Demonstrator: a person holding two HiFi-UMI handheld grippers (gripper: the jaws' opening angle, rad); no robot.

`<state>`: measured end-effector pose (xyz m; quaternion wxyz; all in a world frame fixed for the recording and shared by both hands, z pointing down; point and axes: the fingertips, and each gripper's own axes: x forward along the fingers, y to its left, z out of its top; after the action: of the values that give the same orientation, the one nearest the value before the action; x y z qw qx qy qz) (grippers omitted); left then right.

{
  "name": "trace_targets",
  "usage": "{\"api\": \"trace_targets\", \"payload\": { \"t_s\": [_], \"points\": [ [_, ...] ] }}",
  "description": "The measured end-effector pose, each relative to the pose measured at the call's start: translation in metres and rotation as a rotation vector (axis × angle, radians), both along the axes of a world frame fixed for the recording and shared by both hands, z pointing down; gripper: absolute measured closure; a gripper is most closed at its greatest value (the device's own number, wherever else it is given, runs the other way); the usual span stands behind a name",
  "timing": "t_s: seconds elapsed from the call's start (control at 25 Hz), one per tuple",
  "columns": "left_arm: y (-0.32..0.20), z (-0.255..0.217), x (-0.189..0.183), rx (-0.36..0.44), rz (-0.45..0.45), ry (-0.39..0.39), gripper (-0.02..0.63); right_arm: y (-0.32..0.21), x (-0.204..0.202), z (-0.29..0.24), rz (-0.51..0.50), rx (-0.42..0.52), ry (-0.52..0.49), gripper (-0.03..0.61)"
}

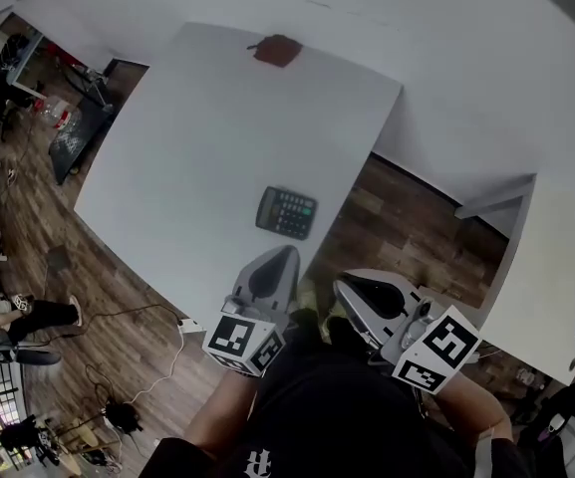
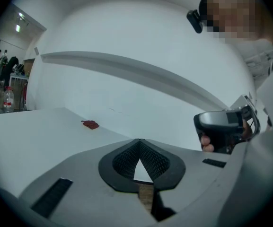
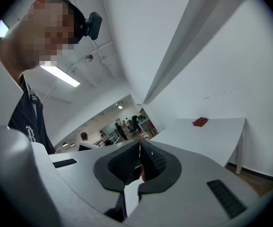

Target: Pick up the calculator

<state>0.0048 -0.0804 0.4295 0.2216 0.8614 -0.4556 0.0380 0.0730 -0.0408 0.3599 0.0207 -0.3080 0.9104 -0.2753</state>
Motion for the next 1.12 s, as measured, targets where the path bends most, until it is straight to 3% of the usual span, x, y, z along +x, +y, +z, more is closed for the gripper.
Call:
{"api": "trace_targets", "payload": {
  "t_s": [0.56, 1.0, 1.12],
  "points": [
    [-0.079, 0.139, -0.080, -0.116, -0.098, -0.075, 0.606, -0.054, -0.033, 0.059, -0.054, -0.144, 0.082, 0.565],
    [-0.104, 0.232, -0.119, -0.243, -0.132, -0.009, 0.604, -0.081, -0.059, 0.099, -0.070, -0.228, 0.127, 0.565],
    [-0.105, 0.244, -0.119, -0.260, -0.112, 0.010, 0.543, -0.084, -0.063, 0.104, -0.067, -0.241, 0.135, 0.565]
  ]
}}
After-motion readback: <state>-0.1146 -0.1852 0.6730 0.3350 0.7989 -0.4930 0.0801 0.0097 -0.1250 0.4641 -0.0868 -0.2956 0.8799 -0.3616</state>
